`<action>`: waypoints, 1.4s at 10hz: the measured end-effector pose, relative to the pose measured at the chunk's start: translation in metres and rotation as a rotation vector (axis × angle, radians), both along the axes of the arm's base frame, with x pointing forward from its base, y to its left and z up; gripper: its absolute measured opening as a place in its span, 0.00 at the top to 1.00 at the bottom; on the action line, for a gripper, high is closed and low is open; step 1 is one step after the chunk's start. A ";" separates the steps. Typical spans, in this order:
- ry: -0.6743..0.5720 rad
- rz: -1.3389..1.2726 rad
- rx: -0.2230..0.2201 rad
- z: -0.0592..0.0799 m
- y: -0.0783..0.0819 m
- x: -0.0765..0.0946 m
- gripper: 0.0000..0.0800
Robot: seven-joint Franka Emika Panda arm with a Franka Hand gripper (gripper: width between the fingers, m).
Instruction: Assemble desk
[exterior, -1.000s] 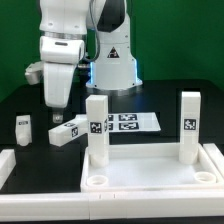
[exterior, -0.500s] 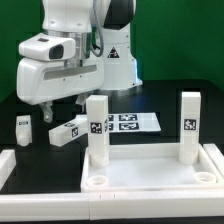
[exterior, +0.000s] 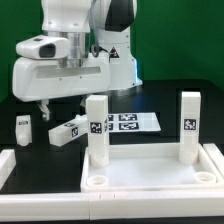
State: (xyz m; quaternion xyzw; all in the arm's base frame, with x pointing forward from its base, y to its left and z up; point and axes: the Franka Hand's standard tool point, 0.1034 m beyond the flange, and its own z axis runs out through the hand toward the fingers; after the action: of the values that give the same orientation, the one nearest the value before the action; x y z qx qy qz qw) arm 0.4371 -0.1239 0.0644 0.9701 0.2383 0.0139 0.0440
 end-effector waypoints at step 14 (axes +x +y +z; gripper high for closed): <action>0.106 -1.109 0.197 -0.008 0.007 0.000 0.19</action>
Offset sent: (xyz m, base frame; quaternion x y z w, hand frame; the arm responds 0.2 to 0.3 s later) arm 0.0020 -0.0058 -0.0027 0.0242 0.0128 0.2272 0.9735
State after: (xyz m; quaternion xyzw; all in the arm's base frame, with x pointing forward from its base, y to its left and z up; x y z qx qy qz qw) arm 0.4376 -0.1169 0.0566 0.9490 -0.3076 -0.0379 -0.0580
